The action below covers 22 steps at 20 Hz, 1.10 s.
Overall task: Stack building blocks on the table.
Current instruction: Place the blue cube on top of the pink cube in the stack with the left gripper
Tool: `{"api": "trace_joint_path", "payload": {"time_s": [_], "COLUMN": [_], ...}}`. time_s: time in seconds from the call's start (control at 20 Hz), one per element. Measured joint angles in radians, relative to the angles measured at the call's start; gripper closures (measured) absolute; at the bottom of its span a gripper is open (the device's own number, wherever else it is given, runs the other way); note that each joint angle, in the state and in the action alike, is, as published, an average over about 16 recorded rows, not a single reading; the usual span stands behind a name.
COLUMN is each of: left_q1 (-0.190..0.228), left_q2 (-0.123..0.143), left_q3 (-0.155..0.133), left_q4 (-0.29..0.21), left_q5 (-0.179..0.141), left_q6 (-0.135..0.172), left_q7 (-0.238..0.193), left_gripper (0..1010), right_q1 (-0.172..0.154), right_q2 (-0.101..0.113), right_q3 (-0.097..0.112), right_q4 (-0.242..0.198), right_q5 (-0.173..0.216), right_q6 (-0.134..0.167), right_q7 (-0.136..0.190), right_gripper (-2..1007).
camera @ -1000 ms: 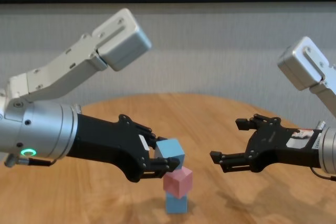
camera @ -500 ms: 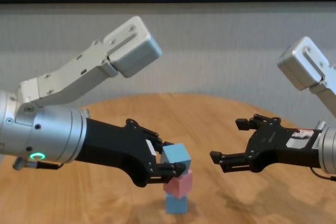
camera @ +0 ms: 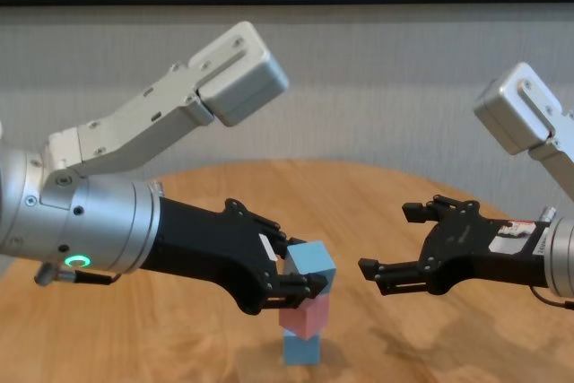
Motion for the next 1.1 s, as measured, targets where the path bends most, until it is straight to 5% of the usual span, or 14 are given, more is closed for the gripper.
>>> {"api": "trace_joint_path", "payload": {"time_s": [1.1], "left_q1": [-0.002], "left_q2": [-0.012], "left_q3": [0.001], "left_q4": [0.020], "left_q5": [-0.010], "left_q6": [0.010], "left_q7": [0.011], "left_gripper": [581], "right_q1": [0.000], "right_q2": [0.000], "right_q3": [0.000], "right_q4": [0.000], "right_q5": [0.000], "right_q6": [0.000], "right_q7": [0.000], "right_gripper": [4]}}
